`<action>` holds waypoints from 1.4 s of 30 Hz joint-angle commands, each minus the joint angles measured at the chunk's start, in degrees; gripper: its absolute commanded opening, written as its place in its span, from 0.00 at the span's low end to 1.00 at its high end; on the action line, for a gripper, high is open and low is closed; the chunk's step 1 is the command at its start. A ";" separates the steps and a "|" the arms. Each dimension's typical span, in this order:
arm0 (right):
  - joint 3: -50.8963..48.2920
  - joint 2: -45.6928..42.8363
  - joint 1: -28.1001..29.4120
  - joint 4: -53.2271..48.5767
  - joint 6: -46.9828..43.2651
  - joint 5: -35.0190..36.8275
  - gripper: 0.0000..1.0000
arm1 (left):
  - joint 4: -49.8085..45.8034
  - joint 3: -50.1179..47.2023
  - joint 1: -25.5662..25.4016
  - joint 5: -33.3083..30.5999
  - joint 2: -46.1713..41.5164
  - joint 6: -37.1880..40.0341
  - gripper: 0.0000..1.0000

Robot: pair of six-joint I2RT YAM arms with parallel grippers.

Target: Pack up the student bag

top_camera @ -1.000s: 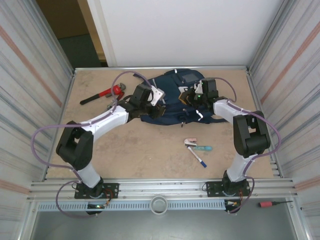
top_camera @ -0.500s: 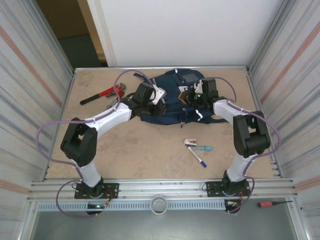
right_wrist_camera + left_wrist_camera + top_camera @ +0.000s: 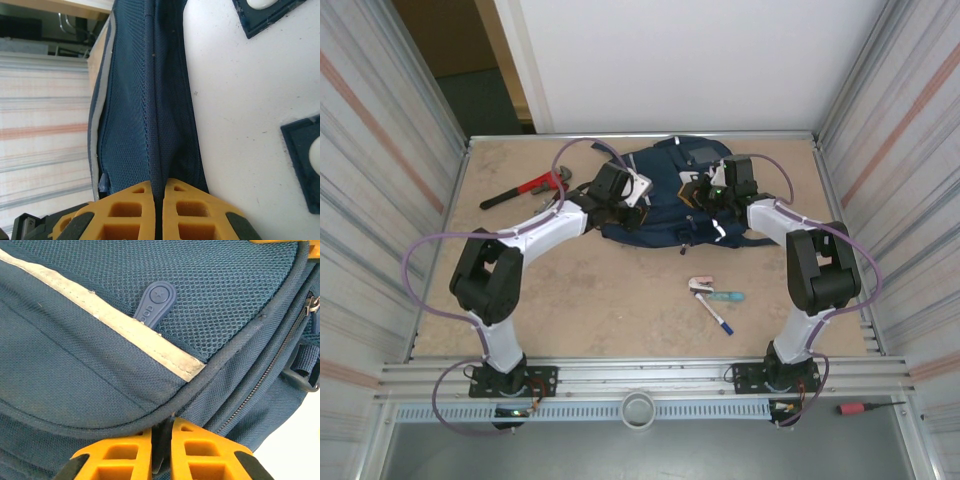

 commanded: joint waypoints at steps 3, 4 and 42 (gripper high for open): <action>2.17 -0.93 -0.80 -0.60 -4.36 -7.43 0.00 | 6.29 -2.20 0.25 0.26 -2.76 1.59 0.00; 2.75 -0.65 -1.02 -2.15 -5.56 -7.71 0.00 | 7.11 -3.08 0.35 -0.02 -3.43 1.88 0.00; 30.89 12.75 -1.92 -39.60 -35.96 -1.61 0.02 | 6.84 -9.48 0.91 4.52 -7.93 7.94 0.00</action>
